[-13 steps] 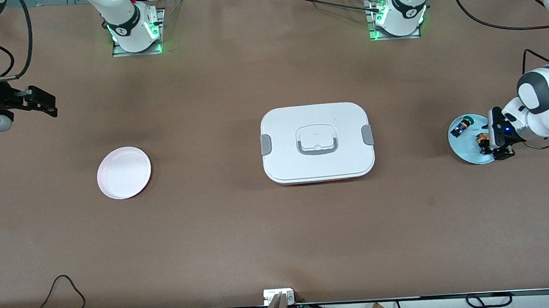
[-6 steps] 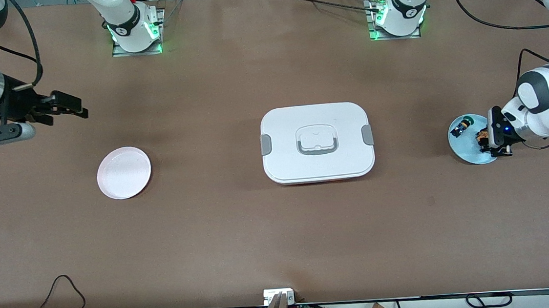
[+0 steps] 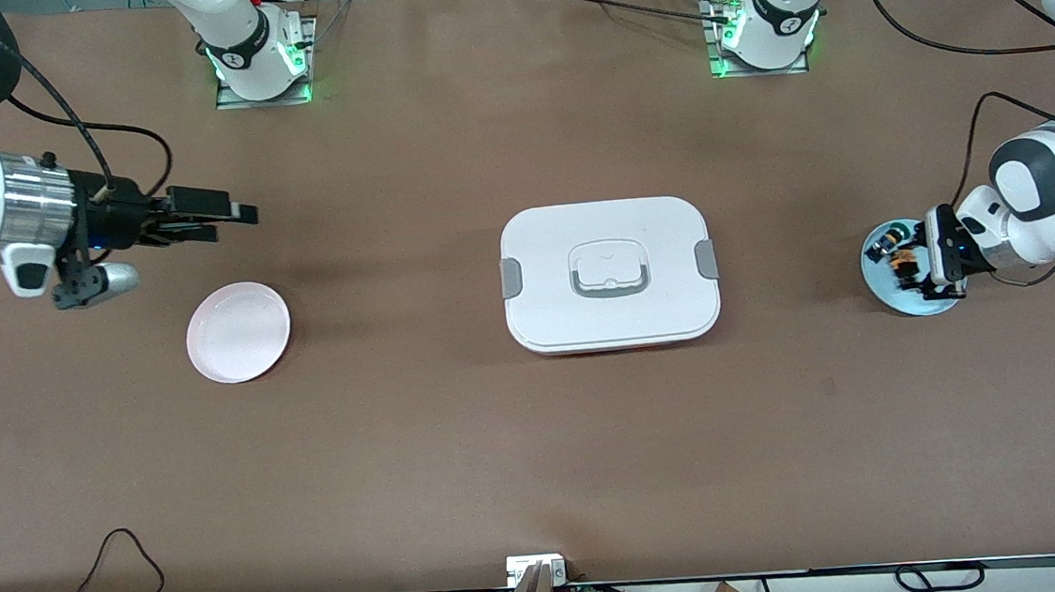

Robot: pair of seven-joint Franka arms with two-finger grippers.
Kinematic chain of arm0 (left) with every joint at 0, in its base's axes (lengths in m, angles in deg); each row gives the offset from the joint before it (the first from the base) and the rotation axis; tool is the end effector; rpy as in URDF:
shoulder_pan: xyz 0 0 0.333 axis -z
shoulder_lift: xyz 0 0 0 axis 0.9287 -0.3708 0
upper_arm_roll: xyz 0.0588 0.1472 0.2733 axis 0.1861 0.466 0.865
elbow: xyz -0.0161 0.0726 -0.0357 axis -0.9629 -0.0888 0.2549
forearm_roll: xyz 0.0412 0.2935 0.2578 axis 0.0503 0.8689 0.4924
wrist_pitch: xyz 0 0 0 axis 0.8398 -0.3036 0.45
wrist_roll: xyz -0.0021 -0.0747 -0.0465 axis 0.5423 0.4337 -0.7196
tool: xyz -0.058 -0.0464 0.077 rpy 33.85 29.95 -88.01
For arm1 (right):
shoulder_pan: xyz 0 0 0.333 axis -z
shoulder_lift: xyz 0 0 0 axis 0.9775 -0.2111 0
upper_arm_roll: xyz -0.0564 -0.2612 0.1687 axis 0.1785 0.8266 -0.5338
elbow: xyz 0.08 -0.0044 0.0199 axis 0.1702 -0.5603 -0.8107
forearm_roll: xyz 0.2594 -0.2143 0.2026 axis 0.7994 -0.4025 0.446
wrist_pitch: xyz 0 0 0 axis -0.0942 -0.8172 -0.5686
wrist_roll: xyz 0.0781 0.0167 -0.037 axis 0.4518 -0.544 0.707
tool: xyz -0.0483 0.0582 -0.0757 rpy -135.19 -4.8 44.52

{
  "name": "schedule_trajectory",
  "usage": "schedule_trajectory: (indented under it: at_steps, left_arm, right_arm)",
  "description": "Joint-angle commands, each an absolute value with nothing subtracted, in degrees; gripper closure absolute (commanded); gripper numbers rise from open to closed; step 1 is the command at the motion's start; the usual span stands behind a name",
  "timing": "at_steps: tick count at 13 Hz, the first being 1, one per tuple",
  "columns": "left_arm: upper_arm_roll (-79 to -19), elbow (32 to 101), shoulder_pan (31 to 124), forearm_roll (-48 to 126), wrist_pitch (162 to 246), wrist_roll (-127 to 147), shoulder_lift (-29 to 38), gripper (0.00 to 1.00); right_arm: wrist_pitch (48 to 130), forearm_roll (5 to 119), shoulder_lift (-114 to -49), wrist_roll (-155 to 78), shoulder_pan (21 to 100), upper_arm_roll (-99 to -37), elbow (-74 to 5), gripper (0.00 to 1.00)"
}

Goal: Transfer orange switch to right arm and place
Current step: 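Lift the orange switch with the left gripper while the right gripper reaches inward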

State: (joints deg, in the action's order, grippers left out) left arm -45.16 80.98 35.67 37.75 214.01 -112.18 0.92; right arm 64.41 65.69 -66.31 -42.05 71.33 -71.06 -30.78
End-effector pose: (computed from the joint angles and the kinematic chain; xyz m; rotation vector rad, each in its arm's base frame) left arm 0.5540 0.1740 0.1943 1.9761 -1.9634 0.1828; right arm 0.5822 0.1114 0.5199 -2.4393 0.0032 0.3024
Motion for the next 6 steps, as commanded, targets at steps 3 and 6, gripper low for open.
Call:
schedule_trajectory:
  at_steps: [3, 6]
  left_arm:
    - [-47.23, 78.36, 38.78, 13.93, 197.05, -118.26, 4.98, 1.0]
    - [-47.94, 76.41, 40.72, 1.11, 187.46, -118.35, 5.68, 1.0]
  right_arm:
    - [63.84, 84.94, -68.19, -40.82, 70.52, -70.92, -34.04, 0.0]
    - [63.92, 97.25, -69.34, -39.32, 68.33, -70.92, -35.54, 0.0]
